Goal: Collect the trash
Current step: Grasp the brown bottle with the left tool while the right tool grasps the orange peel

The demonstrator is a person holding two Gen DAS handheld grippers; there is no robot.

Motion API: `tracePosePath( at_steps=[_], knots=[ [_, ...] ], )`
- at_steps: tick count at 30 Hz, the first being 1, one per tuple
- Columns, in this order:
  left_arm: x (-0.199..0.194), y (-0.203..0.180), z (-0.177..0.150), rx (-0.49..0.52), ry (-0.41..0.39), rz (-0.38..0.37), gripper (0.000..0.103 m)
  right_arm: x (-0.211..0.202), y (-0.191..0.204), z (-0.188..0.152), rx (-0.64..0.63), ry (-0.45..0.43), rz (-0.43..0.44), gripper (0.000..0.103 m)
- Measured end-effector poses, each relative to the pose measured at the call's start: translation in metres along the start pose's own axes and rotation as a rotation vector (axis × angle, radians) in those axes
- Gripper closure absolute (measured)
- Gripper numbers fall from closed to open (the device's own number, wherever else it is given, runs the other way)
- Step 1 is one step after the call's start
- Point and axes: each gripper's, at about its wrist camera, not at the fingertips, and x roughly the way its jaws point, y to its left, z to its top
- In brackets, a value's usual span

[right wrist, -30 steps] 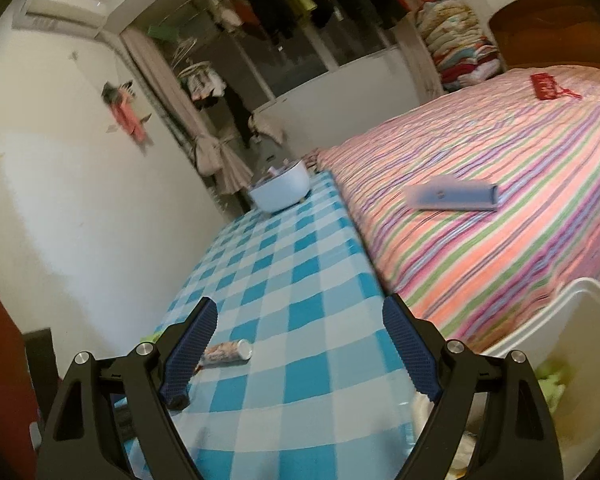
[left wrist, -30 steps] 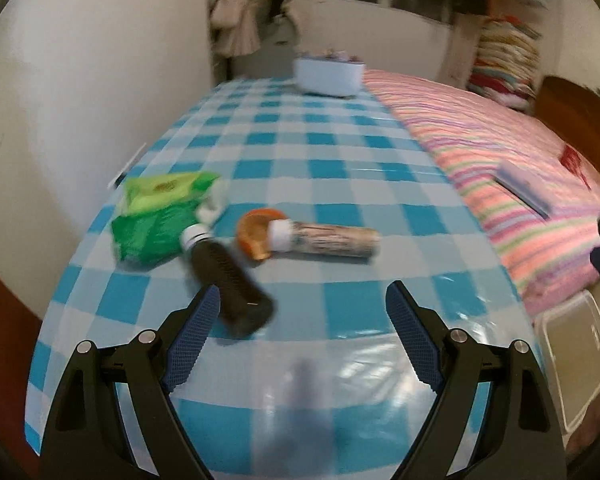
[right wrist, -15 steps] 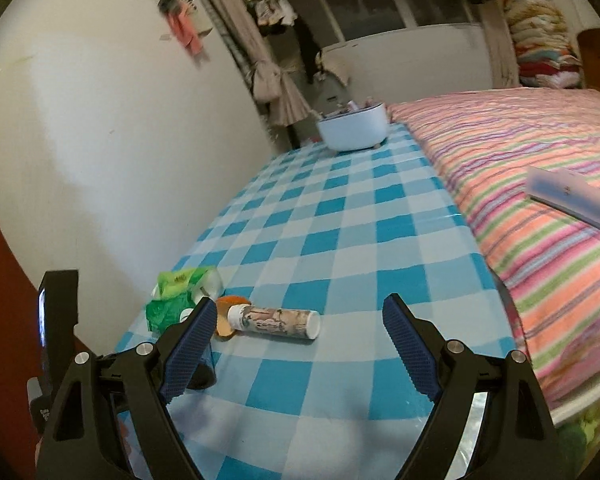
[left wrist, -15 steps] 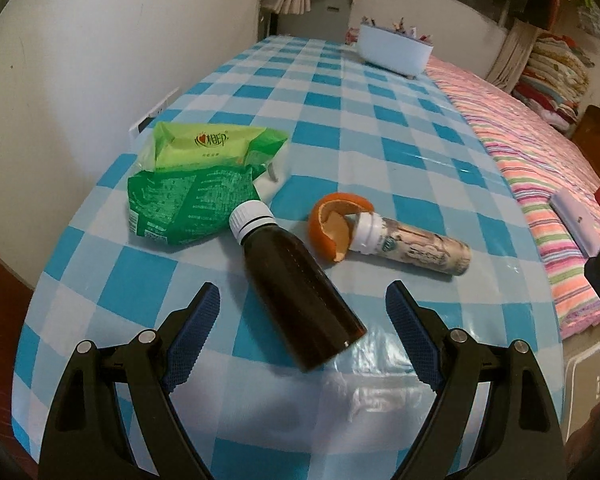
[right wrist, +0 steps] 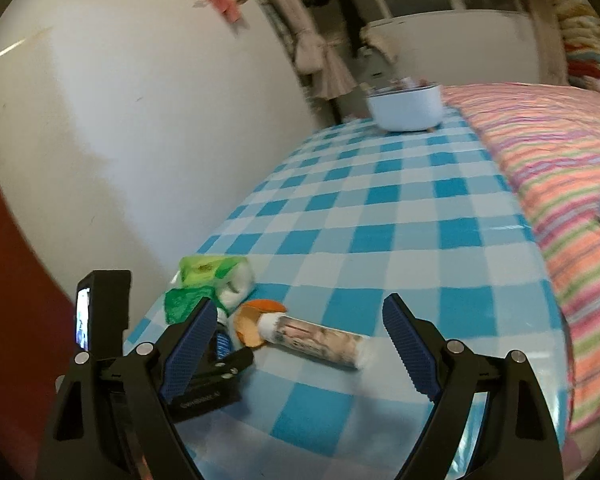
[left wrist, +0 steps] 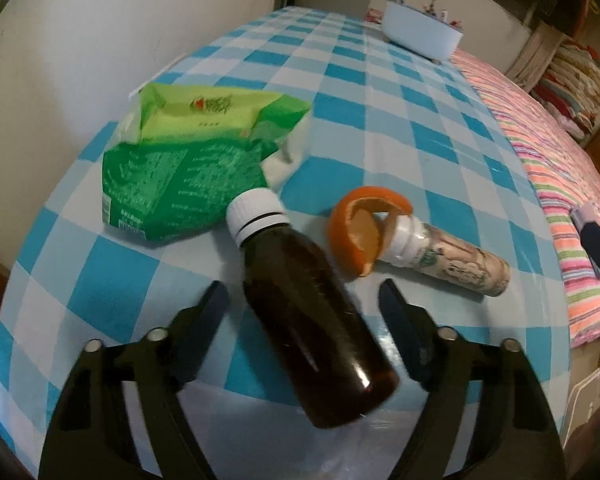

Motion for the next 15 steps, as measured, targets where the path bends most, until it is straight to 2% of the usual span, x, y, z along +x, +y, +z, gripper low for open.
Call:
tracePosePath(
  at_steps=[6,9,12,15],
  knots=[
    [-0.003,0.004,0.001,0.01,-0.008,-0.003,0.035,0.036,0.02,0.01,-0.139,0.088,0.026,0.02],
    [-0.005,0.003,0.0,0.027,-0.014,0.009,0.044,0.057,0.031,0.009,-0.225,0.145,0.035,0.02],
    [-0.006,0.008,-0.001,0.041,-0.02,0.026,0.058,0.075,0.039,0.004,-0.315,0.203,0.028,0.02],
    [-0.007,0.011,-0.003,0.057,-0.022,0.026,0.059,0.089,0.044,-0.001,-0.376,0.248,0.023,0.021]
  ],
)
